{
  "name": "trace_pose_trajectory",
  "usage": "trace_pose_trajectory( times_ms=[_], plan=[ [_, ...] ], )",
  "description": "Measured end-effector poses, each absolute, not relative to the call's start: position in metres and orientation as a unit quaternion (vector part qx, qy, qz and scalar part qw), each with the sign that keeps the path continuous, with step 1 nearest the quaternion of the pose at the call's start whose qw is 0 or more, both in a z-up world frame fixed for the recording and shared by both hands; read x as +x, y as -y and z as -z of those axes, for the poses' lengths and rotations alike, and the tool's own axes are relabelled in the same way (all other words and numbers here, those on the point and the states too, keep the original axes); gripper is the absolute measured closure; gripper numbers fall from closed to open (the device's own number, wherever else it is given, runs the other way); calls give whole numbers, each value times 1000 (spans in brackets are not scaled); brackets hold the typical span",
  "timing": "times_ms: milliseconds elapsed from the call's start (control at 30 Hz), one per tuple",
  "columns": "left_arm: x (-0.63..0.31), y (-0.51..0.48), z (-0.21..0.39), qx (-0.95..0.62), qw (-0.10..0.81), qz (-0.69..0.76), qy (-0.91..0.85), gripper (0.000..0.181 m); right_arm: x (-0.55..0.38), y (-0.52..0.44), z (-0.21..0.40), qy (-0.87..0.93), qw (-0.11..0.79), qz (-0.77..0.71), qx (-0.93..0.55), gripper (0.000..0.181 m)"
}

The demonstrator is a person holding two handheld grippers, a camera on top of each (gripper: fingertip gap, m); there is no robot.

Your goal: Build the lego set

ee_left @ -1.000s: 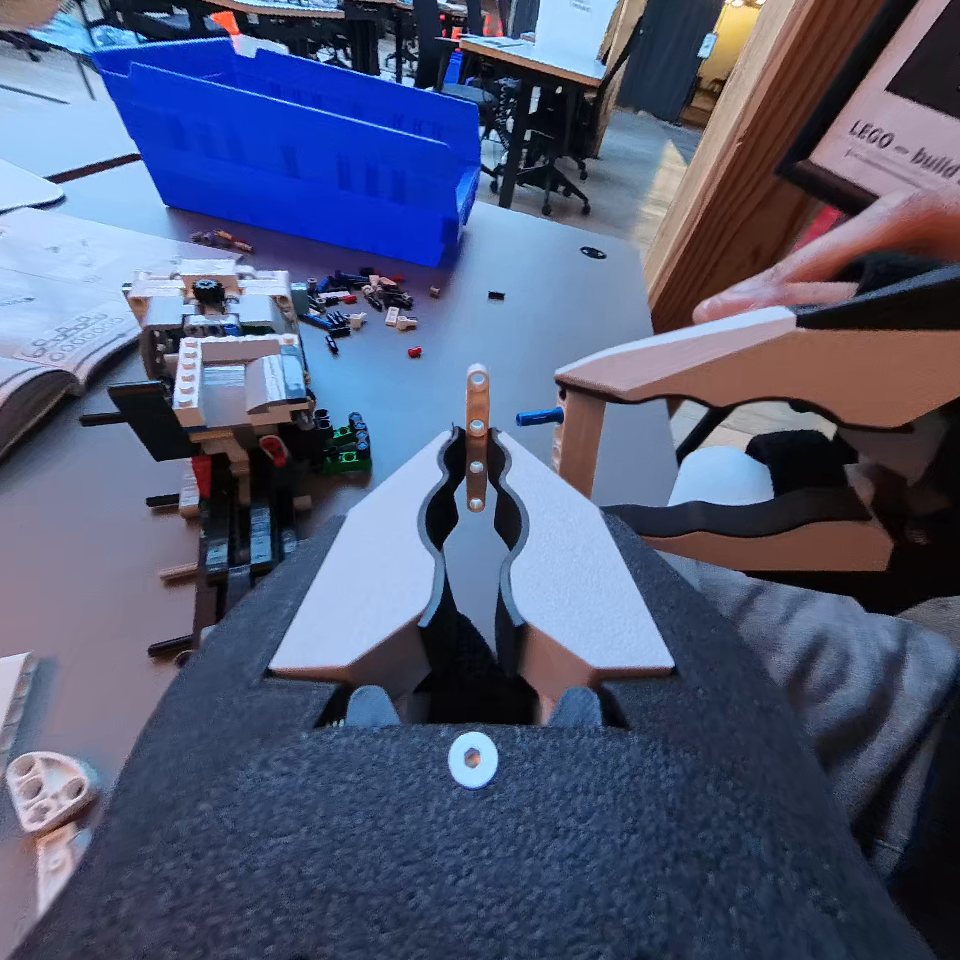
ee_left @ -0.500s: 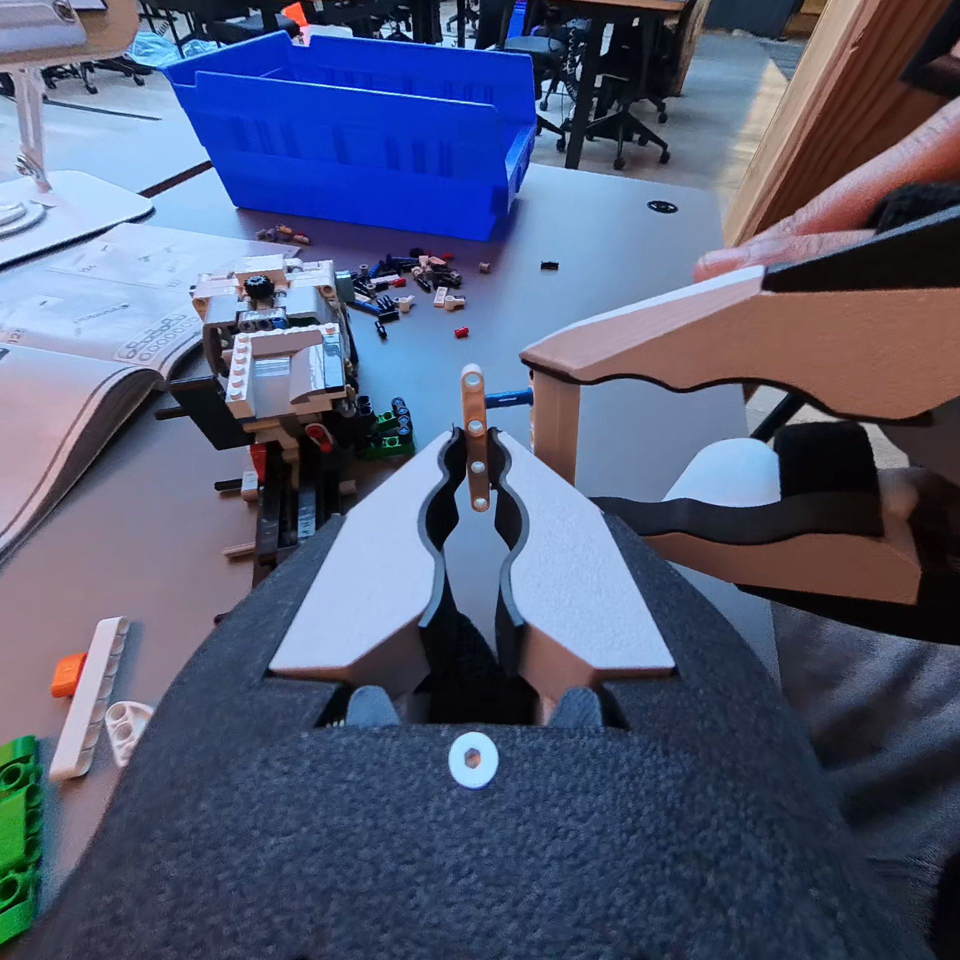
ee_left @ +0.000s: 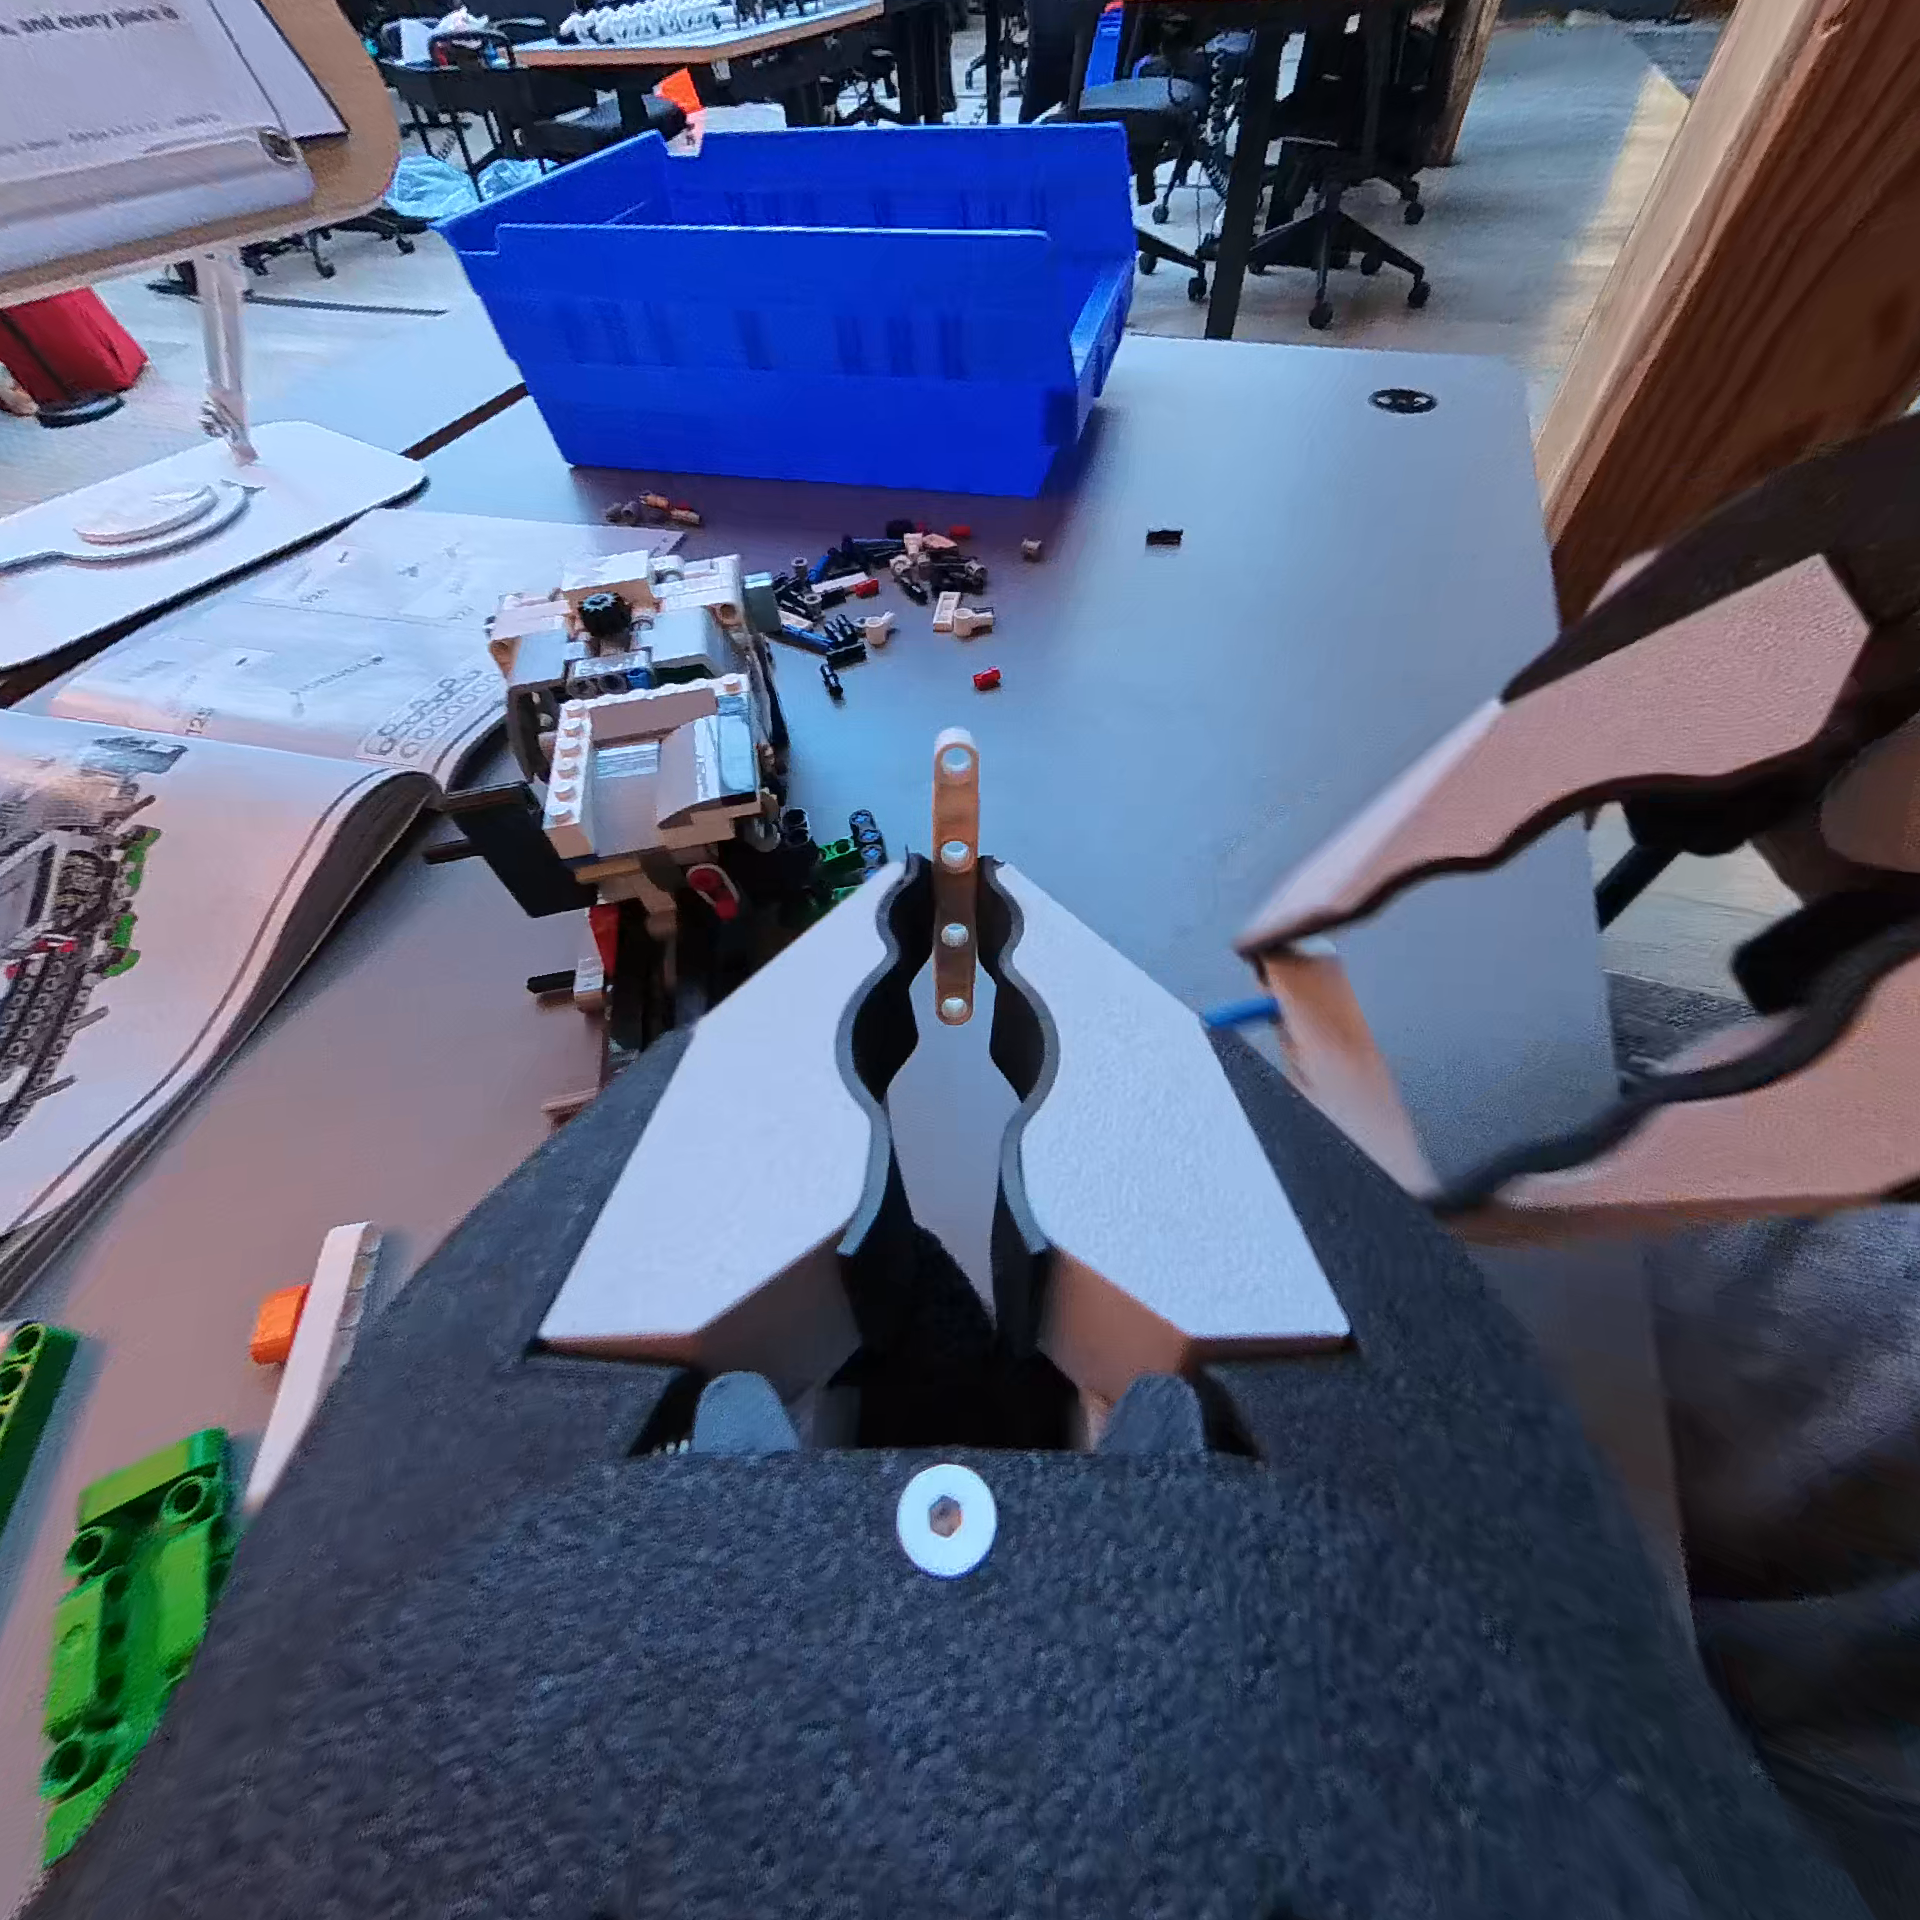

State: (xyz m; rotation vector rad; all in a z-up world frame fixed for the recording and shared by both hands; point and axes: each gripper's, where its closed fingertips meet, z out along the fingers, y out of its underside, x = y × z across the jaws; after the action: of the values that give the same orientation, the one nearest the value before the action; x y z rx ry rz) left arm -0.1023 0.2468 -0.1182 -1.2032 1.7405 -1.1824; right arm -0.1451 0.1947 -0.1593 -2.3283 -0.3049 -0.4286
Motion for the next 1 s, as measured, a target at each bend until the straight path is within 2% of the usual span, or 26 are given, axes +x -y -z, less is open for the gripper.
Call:
trace_pose_trajectory(
  times_ms=[33, 100, 167, 633, 767, 900, 1000],
  plan=[
    [-103, -245, 119, -464, 346, 461, -673, 175, -161, -188, 158, 115, 398, 88, -906, 124],
    [-103, -242, 122, -462, 340, 460, -678, 175, -191, -171, 154, 127, 430, -40, -893, 124],
    [-103, -238, 123, -457, 340, 459, -682, 175, -201, -157, 154, 139, 443, -86, -881, 124],
    [-105, -230, 129, -441, 341, 448, -699, 175, -181, -141, 191, 166, 398, -45, -901, 123],
    [-105, -229, 128, -441, 340, 450, -699, 175, -184, -137, 178, 140, 429, -72, -890, 111],
    [-105, -228, 126, -439, 339, 454, -697, 175, -162, -123, 150, -49, 499, -82, -861, 121],
    [-106, -227, 125, -436, 337, 456, -698, 175, -160, -108, 147, -278, 539, -220, -764, 131]
  ],
)
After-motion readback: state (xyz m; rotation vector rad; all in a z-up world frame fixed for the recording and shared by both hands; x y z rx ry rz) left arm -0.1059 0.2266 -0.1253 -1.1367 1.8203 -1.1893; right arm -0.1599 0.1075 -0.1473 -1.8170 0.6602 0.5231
